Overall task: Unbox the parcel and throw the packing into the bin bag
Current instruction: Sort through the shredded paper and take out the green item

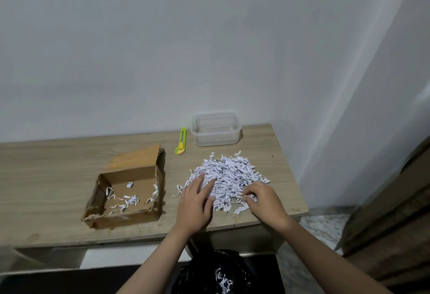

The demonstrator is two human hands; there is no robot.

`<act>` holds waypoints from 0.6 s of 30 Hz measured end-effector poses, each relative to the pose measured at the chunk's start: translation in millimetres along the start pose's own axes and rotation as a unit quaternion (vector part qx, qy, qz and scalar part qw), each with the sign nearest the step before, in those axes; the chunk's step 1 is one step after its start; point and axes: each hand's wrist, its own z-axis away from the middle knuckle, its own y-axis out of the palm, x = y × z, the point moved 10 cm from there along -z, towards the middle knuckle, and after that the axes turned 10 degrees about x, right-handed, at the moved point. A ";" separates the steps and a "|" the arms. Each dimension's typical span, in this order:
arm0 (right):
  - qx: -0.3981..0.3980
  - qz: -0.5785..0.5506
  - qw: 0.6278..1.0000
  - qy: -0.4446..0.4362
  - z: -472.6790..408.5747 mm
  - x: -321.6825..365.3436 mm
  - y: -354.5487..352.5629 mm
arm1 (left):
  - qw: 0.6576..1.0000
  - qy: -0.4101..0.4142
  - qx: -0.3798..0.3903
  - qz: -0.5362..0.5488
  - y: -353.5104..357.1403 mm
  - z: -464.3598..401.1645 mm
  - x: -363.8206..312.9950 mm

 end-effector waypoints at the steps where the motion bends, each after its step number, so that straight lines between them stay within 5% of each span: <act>1: 0.000 -0.003 1.000 0.001 0.4 -0.6 -1.2 | 1.000 0.002 -0.008 0.002 -0.9 1.8 0.6; 10: -0.106 -0.058 0.991 -0.055 -2.3 33.9 -25.2 | 0.999 0.012 -0.036 0.005 2.5 13.1 -1.9; 18: 0.017 -0.009 0.998 -0.055 -60.9 50.3 -3.1 | 0.999 0.004 -0.047 0.013 2.0 13.3 1.2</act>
